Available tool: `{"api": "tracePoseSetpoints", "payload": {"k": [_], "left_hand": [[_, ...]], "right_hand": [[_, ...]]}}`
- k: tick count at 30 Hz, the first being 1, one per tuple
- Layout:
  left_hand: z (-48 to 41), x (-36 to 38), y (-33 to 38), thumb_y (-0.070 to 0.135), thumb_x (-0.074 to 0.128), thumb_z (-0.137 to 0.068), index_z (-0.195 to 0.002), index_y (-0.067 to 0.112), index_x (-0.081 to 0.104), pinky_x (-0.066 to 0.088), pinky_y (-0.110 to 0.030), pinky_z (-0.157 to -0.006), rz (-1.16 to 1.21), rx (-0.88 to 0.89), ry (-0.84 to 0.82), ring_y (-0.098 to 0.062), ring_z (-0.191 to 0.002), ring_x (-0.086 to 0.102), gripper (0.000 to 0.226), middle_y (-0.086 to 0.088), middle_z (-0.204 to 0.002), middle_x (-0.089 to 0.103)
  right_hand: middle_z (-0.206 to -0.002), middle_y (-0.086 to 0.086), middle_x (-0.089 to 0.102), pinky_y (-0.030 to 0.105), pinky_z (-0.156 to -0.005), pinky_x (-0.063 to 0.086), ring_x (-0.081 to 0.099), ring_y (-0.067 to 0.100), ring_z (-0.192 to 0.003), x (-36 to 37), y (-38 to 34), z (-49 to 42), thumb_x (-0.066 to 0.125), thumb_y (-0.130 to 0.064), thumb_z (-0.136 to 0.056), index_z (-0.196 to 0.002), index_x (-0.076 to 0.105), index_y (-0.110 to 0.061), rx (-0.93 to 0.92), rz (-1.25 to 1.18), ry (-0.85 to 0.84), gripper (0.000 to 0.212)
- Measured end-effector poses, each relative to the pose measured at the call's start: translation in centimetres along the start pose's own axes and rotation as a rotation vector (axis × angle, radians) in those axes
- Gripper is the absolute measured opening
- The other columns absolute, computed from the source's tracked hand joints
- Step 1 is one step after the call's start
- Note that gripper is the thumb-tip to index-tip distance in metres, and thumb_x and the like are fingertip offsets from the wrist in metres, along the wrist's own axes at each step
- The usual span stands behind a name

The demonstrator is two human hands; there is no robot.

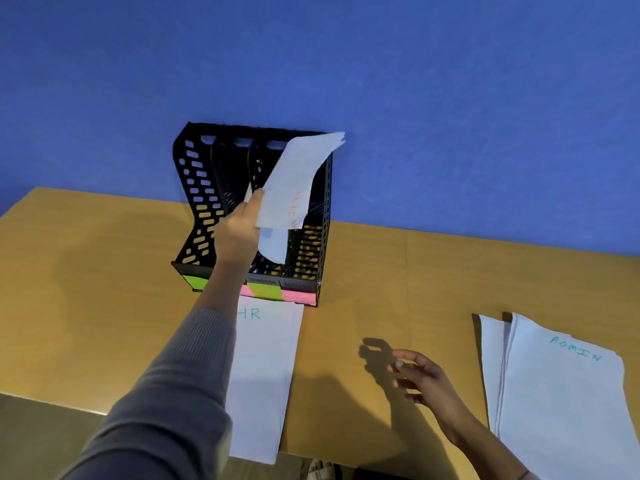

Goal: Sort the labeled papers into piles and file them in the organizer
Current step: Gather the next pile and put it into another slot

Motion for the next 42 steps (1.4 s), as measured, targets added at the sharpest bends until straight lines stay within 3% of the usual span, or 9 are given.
{"api": "tracePoseSetpoints", "payload": {"k": [4, 8, 12, 15, 20, 25, 32, 36, 42], "left_hand": [[1.2, 1.7, 0.0, -0.010, 0.043, -0.084, -0.140, 0.012, 0.048, 0.050, -0.046, -0.054, 0.164, -0.100, 0.049, -0.037, -0.065, 0.058, 0.061, -0.020, -0.087, 0.064], [2.4, 3.3, -1.2, -0.009, 0.041, -0.085, -0.135, 0.015, 0.052, 0.045, -0.040, -0.054, 0.208, -0.310, 0.066, -0.036, -0.067, 0.058, 0.056, -0.019, -0.076, 0.062], [3.1, 5.2, -2.2, 0.019, 0.040, -0.098, -0.119, 0.011, 0.059, 0.039, -0.035, -0.061, 0.257, -0.451, 0.017, -0.041, -0.080, 0.062, 0.029, -0.019, -0.085, 0.067], [3.4, 6.1, -2.3, 0.034, 0.032, -0.102, -0.122, 0.010, 0.055, 0.049, -0.040, -0.068, 0.299, -0.506, -0.025, -0.040, -0.087, 0.063, 0.040, -0.020, -0.092, 0.069], [4.0, 6.8, -2.1, 0.029, 0.036, -0.100, -0.119, 0.008, 0.057, 0.049, -0.039, -0.069, 0.313, -0.567, -0.070, -0.040, -0.088, 0.064, 0.036, -0.020, -0.095, 0.069], [4.2, 7.2, -2.8, 0.018, 0.032, -0.101, -0.092, -0.006, 0.057, 0.035, -0.034, -0.062, 0.356, -0.630, -0.072, -0.041, -0.080, 0.061, 0.036, -0.024, -0.081, 0.061], [4.1, 4.9, -3.0, 0.020, 0.030, -0.103, -0.121, 0.003, 0.056, 0.038, -0.032, -0.062, 0.531, -0.601, 0.185, -0.025, -0.072, 0.050, 0.036, -0.009, -0.083, 0.054], [5.2, 6.4, -4.0, 0.027, 0.032, -0.104, -0.114, 0.002, 0.054, 0.037, -0.028, -0.072, 0.652, -0.751, 0.098, -0.013, -0.072, 0.048, 0.035, 0.002, -0.082, 0.049], [5.9, 7.6, -5.5, 0.031, 0.046, -0.096, -0.115, 0.002, 0.057, 0.038, -0.031, -0.076, 0.689, -0.903, -0.072, -0.025, -0.089, 0.051, 0.036, -0.013, -0.101, 0.059]], "right_hand": [[-0.102, -0.001, 0.076, 0.029, -0.071, 0.049, 0.069, 0.019, -0.089, 0.2, 0.2, 0.1, 0.055, -0.024, -0.097, -0.116, 0.064, -0.025, 0.015, 0.005, -0.033, 0.021], [-0.102, -0.002, 0.075, 0.028, -0.070, 0.049, 0.069, 0.017, -0.088, 0.1, 0.3, 0.1, 0.055, -0.024, -0.098, -0.116, 0.064, -0.026, 0.025, 0.020, -0.043, 0.021], [-0.102, -0.004, 0.075, 0.027, -0.070, 0.049, 0.069, 0.017, -0.090, 0.0, 0.2, 0.1, 0.055, -0.025, -0.098, -0.116, 0.064, -0.027, 0.025, 0.028, -0.045, 0.021], [-0.104, -0.001, 0.075, 0.028, -0.070, 0.049, 0.068, 0.018, -0.090, 0.0, 0.1, 0.1, 0.055, -0.024, -0.098, -0.117, 0.063, -0.026, 0.028, 0.026, -0.052, 0.021], [-0.105, 0.001, 0.074, 0.028, -0.070, 0.047, 0.068, 0.016, -0.087, 0.2, 0.4, 0.3, 0.055, -0.022, -0.098, -0.116, 0.063, -0.024, 0.031, 0.017, -0.064, 0.021], [-0.105, 0.000, 0.074, 0.030, -0.071, 0.047, 0.068, 0.016, -0.086, 0.0, 0.8, 0.2, 0.056, -0.023, -0.097, -0.116, 0.064, -0.025, 0.040, 0.018, -0.054, 0.021], [-0.104, -0.001, 0.074, 0.034, -0.076, 0.047, 0.069, 0.017, -0.089, -0.8, 1.2, 0.1, 0.056, -0.024, -0.098, -0.114, 0.065, -0.026, 0.041, 0.045, -0.024, 0.019], [-0.104, -0.001, 0.074, 0.034, -0.076, 0.046, 0.068, 0.018, -0.090, -0.9, 1.3, 0.1, 0.056, -0.022, -0.098, -0.114, 0.064, -0.025, 0.041, 0.057, -0.020, 0.019], [-0.106, 0.002, 0.073, 0.032, -0.073, 0.045, 0.066, 0.019, -0.090, -1.0, 1.5, -0.1, 0.056, -0.023, -0.098, -0.116, 0.064, -0.023, 0.048, 0.069, -0.029, 0.020]]}}
Point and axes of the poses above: each hand's wrist, its own z-axis away from the middle knuckle, its own x-axis out of the palm, y = z × x, the point moved 7 cm from there along -z, towards the middle knuckle
